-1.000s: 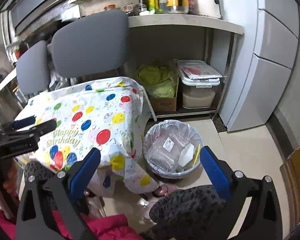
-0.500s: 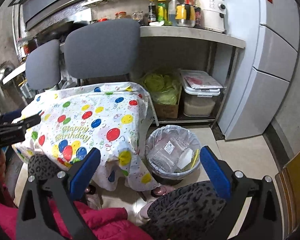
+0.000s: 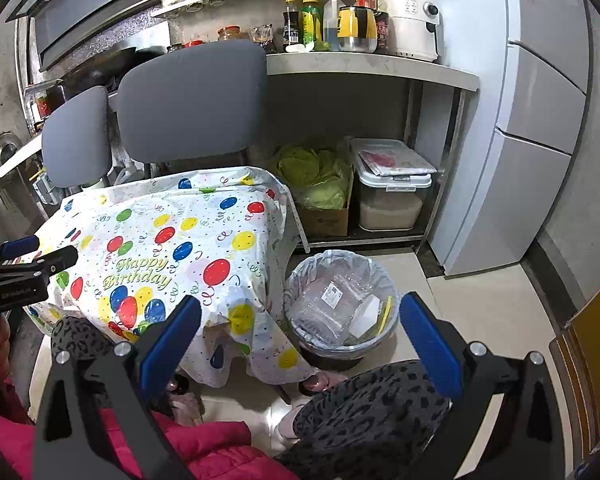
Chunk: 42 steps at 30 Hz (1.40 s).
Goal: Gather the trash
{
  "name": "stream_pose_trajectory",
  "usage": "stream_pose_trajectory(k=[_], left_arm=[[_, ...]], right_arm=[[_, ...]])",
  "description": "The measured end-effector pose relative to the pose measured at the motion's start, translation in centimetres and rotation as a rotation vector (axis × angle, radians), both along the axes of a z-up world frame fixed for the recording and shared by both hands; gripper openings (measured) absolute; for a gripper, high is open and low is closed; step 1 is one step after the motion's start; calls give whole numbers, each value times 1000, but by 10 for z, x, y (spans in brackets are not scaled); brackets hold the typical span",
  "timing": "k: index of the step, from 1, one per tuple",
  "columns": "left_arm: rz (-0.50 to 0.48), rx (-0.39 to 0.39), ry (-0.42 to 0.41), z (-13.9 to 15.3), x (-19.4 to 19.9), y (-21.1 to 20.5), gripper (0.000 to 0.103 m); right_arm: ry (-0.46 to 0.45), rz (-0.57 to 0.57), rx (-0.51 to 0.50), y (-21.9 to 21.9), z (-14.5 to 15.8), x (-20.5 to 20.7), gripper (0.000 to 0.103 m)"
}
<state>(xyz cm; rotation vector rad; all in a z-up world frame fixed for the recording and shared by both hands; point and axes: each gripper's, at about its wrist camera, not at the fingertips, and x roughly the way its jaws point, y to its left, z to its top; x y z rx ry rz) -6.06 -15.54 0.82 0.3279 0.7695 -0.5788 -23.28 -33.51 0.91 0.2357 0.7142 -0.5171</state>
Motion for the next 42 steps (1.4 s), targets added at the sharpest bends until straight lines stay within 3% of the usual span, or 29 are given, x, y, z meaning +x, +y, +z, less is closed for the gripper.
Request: stream_pose_trajectory(k=[42], left_arm=[[-5, 0, 1, 1, 0, 0, 95]], right_arm=[[-6, -12, 8, -3, 1, -3, 97]])
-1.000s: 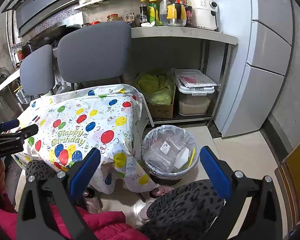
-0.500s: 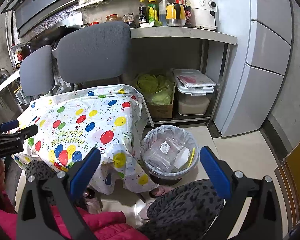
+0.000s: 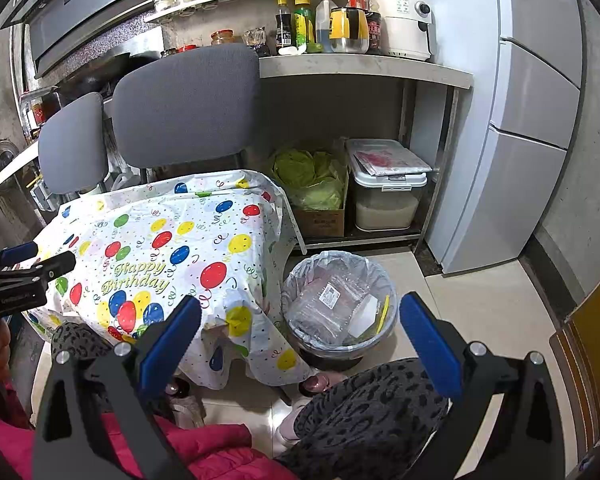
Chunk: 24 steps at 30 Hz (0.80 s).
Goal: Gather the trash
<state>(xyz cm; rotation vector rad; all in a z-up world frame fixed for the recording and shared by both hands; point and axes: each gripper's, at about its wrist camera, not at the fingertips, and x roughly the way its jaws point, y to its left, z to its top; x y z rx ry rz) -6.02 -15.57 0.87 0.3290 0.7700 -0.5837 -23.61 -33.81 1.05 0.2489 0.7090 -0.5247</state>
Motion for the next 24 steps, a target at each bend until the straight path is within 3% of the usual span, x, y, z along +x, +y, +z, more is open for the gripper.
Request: stream_pose_trajectory(k=[24], left_arm=[[-1, 0, 1, 0, 0, 0, 95]], right_arm=[[-1, -2, 1, -2, 0, -1, 97]])
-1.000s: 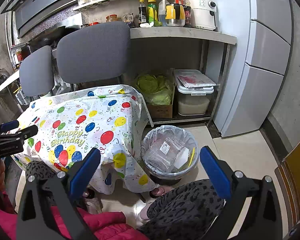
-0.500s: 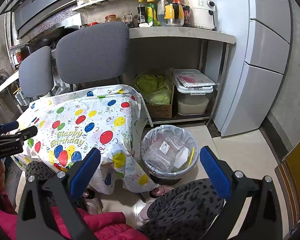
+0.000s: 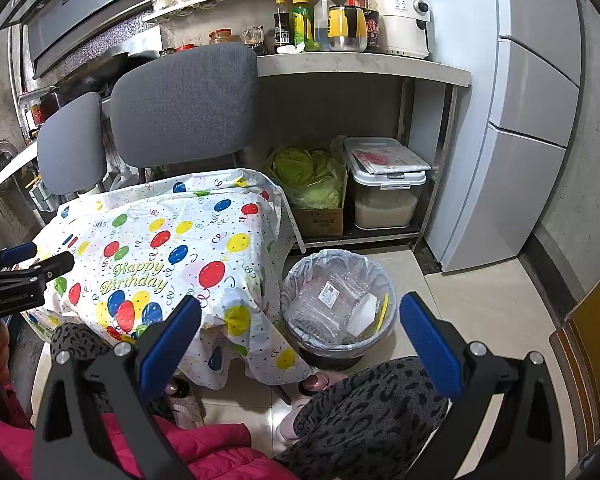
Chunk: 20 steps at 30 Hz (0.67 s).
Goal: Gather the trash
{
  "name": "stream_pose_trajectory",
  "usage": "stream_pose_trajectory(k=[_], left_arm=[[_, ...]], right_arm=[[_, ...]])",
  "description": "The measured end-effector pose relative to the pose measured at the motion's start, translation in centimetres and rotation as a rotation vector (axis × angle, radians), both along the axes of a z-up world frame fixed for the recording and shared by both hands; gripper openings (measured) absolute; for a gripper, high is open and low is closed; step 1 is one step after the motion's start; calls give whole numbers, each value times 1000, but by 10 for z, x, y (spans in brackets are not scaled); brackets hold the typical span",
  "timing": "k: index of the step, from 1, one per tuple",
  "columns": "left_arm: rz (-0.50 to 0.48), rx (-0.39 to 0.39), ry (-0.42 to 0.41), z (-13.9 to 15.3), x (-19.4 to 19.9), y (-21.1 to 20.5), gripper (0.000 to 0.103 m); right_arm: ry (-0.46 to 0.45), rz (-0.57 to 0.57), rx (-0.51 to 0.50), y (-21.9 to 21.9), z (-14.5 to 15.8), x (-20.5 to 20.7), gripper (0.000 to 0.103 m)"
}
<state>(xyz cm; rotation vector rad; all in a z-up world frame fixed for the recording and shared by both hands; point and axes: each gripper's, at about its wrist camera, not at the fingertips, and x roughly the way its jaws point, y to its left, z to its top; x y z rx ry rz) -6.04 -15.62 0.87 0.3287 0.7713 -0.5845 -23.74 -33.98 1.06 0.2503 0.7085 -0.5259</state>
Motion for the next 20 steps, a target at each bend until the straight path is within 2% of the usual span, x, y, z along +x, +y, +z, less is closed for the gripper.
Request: stream_pose_trajectory(k=[14, 20], left_arm=[[-19, -10, -4, -1, 0, 3, 95], [8, -19, 48, -11, 20, 12, 95]], right_arm=[[3, 3, 1, -1, 0, 1, 97], [9, 38, 0, 3, -5, 20, 97]])
